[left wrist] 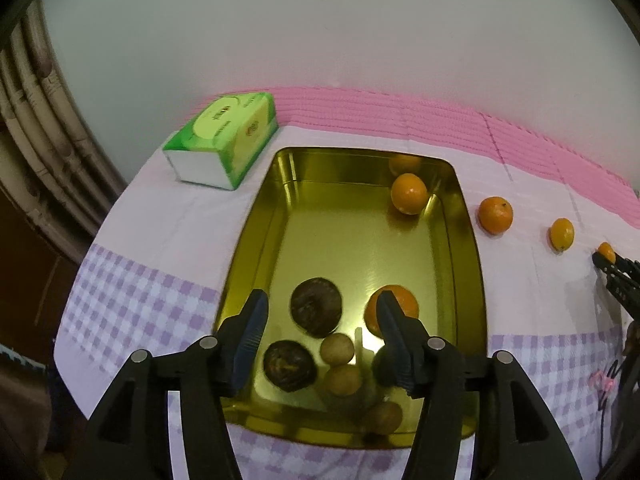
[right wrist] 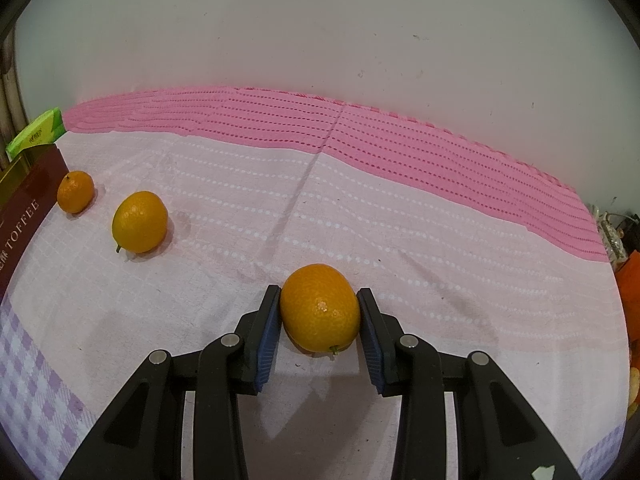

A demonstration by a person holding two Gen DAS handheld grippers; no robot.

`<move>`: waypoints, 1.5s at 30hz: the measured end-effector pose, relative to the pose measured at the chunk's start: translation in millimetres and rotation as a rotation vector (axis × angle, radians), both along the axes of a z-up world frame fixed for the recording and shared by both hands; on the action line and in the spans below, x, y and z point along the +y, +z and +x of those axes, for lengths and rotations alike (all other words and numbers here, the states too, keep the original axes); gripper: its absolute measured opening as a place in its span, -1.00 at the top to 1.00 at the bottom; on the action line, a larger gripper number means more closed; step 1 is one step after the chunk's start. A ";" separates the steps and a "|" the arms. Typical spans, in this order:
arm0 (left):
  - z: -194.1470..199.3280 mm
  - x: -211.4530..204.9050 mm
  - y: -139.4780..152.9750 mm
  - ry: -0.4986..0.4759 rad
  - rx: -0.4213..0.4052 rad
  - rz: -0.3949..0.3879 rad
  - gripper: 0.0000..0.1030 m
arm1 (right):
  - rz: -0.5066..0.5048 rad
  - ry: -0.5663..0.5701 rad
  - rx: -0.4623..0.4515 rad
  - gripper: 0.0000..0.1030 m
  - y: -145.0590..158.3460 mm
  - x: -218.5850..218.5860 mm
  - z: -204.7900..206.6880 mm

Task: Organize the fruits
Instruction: 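Lower the orange into the tin and open the left tool, then carry the held orange into the tin and open the right tool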

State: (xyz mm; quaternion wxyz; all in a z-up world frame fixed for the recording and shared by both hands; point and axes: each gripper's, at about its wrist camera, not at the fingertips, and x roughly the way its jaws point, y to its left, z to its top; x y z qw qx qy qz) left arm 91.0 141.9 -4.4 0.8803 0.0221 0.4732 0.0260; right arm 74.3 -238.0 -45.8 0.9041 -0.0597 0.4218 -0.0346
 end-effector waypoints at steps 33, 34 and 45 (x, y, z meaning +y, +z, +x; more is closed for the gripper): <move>-20.2 51.7 6.0 0.141 -0.011 -0.063 -0.84 | 0.055 0.181 -0.039 0.34 58.8 87.4 -3.9; -20.9 54.1 7.3 0.150 -0.016 -0.062 -0.85 | 0.065 0.209 -0.044 0.34 62.5 99.6 -3.6; -31.2 73.4 10.0 0.210 -0.010 -0.102 -0.90 | 0.135 0.481 -0.043 0.34 82.5 218.8 -18.7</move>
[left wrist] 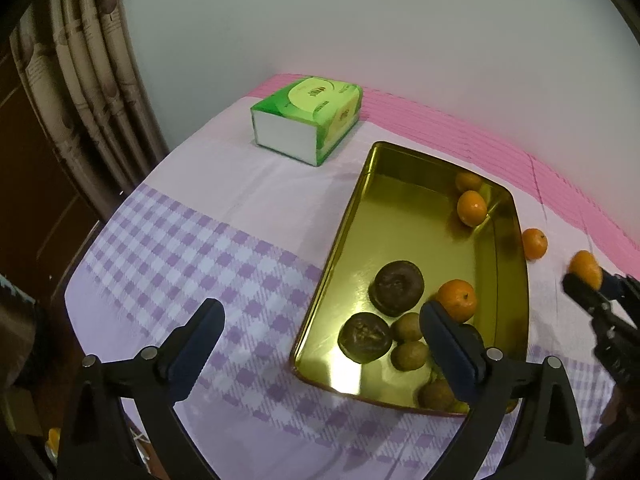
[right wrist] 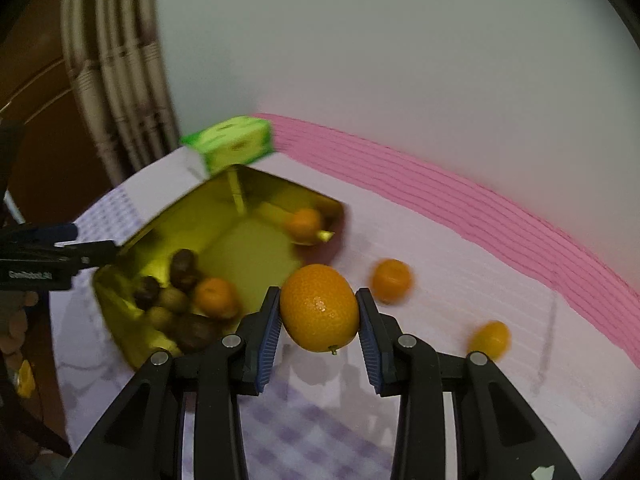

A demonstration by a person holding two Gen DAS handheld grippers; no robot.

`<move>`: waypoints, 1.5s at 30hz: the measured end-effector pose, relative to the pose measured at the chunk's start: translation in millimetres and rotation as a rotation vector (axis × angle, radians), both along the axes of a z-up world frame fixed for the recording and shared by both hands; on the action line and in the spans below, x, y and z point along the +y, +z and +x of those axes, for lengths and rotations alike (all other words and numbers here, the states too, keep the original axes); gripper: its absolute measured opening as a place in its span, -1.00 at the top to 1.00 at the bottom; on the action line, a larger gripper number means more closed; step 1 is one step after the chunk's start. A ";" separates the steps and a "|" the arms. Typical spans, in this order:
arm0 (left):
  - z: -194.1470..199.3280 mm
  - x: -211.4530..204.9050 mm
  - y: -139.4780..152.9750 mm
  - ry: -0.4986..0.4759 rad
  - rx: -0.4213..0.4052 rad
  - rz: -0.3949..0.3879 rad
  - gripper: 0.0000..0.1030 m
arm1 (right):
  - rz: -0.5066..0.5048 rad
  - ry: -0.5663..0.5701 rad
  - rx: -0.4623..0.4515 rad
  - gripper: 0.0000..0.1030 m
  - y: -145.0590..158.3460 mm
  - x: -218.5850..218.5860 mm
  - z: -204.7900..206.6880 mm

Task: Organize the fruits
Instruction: 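Carry the held orange into the tin and open the right tool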

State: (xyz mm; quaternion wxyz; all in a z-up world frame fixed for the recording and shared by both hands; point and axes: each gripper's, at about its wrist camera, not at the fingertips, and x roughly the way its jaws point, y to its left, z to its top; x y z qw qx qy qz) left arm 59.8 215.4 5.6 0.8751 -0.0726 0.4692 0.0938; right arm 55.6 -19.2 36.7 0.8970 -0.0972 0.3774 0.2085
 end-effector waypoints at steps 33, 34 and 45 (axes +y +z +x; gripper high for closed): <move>-10.3 14.5 -5.7 0.044 0.000 -0.024 -0.90 | -0.092 0.144 0.088 0.34 -44.7 75.8 3.9; -10.3 13.6 -5.5 0.042 -0.002 -0.020 -0.90 | -0.093 0.144 0.092 0.33 -45.3 75.8 4.5; -10.2 8.7 -4.1 0.031 -0.002 -0.016 -0.90 | -0.093 0.158 0.097 0.32 -47.8 77.3 2.8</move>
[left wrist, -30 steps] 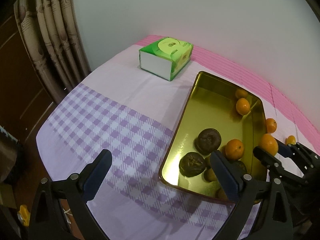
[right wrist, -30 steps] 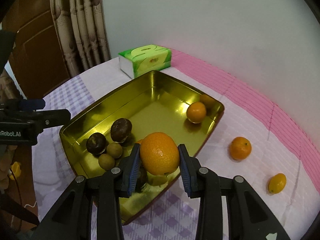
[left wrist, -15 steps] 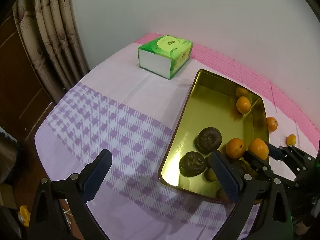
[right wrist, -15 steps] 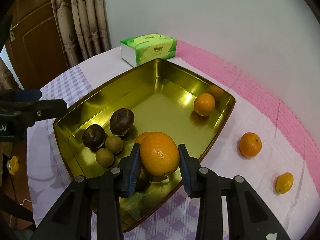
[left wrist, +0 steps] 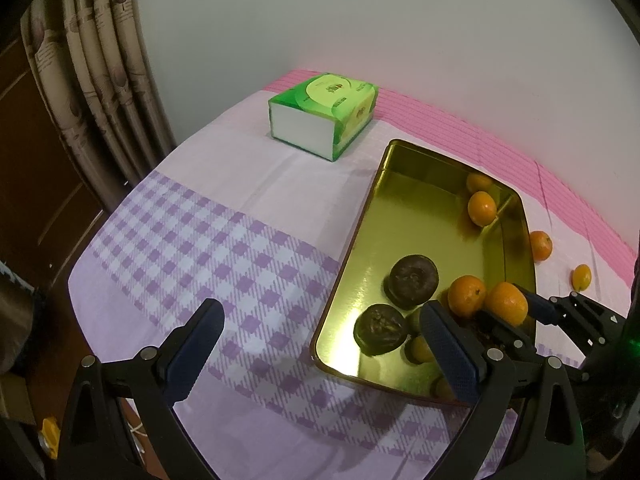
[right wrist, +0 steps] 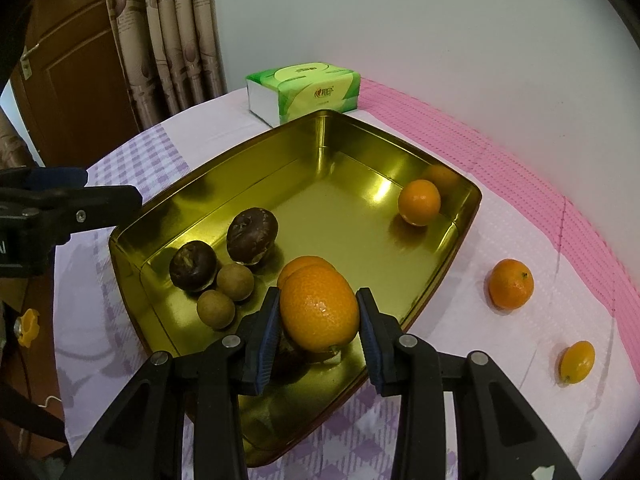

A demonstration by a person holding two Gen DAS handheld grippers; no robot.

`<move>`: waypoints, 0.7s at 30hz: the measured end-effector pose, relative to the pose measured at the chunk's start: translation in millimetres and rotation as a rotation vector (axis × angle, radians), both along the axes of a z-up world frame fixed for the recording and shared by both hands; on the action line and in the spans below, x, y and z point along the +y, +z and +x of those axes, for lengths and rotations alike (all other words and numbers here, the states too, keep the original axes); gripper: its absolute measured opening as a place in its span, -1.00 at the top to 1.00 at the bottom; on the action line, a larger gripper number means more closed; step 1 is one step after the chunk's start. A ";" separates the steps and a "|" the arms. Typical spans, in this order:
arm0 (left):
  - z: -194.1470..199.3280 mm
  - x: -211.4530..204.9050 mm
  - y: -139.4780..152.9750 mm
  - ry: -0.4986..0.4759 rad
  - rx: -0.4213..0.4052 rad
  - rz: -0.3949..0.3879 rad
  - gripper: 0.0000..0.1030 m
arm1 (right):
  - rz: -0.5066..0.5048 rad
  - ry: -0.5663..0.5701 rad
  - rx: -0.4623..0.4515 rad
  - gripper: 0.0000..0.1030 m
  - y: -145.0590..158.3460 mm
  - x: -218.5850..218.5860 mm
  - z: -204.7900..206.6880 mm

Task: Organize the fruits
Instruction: 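Carry the held orange into the tin and open the right tool, then grasp the yellow citrus fruit from the cloth with the right tool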

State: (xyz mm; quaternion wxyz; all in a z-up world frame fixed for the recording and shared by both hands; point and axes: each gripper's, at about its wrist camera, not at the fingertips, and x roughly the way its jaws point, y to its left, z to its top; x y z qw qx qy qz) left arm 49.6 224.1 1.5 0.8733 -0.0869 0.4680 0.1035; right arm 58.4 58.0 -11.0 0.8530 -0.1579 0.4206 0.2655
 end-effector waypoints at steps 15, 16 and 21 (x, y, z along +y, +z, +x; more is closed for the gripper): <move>-1.8 -8.6 7.5 -0.037 -0.036 0.025 -0.90 | 0.054 -0.024 -0.028 0.22 19.8 -9.2 -4.9; -1.5 -8.9 7.4 -0.037 -0.036 0.025 -0.90 | 0.064 -0.029 -0.032 0.21 22.6 -11.5 -5.8; -1.5 -9.7 7.8 -0.037 -0.040 0.027 -0.90 | 0.089 -0.057 -0.065 0.11 37.5 -26.9 -9.7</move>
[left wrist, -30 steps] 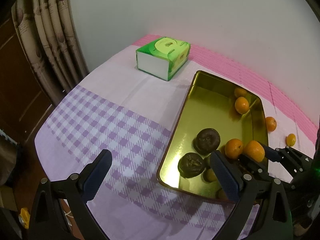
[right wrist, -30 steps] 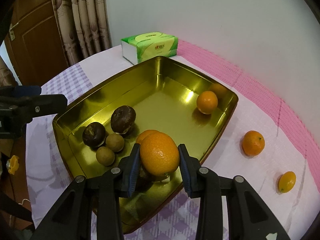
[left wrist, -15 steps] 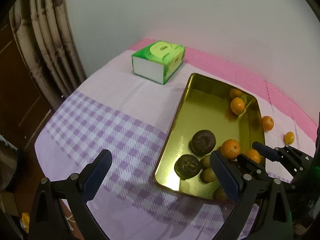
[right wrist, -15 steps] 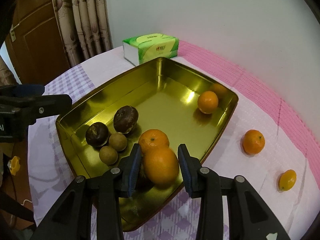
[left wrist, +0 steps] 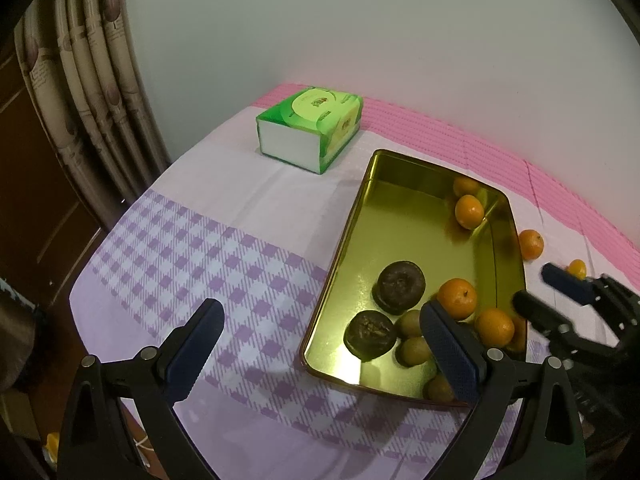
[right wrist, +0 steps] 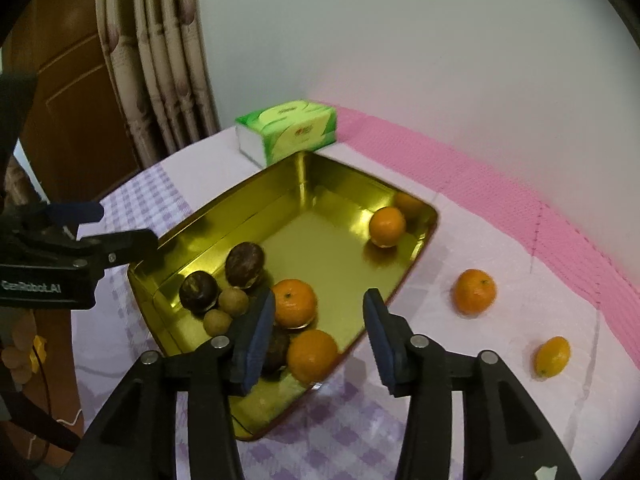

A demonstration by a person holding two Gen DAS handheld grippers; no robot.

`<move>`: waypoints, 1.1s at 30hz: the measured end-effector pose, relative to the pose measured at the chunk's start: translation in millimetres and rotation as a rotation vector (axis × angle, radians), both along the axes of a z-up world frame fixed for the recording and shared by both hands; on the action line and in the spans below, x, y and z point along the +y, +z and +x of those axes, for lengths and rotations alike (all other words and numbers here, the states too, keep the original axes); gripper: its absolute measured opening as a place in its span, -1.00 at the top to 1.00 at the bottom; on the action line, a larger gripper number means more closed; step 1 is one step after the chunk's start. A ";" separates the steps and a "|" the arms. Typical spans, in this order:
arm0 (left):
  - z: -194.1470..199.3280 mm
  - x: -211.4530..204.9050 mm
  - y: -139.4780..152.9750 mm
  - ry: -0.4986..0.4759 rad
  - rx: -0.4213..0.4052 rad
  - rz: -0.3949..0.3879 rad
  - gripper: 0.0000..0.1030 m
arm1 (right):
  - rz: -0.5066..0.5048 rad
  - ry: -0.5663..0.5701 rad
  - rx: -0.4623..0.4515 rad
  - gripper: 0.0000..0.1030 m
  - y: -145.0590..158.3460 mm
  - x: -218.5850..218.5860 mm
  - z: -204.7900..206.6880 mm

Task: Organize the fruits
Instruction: 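Grasp the yellow citrus fruit from the cloth with the right tool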

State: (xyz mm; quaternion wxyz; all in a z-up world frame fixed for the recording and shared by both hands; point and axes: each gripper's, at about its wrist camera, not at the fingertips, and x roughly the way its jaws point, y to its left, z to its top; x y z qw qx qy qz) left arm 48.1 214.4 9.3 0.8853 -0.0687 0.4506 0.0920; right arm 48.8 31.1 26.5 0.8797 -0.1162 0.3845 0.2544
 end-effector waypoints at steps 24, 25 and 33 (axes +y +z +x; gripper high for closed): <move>0.6 -7.8 -1.1 -0.028 -0.004 0.022 -0.90 | -0.031 -0.421 0.032 0.04 -27.2 -182.4 32.2; 0.3 -8.1 -1.1 -0.029 -0.006 0.026 -0.90 | -0.032 -0.425 0.035 0.04 -30.2 -184.1 34.4; 3.6 -13.9 -2.7 -0.042 0.000 0.041 -0.90 | -0.035 -0.442 0.058 0.05 -52.5 -186.1 54.4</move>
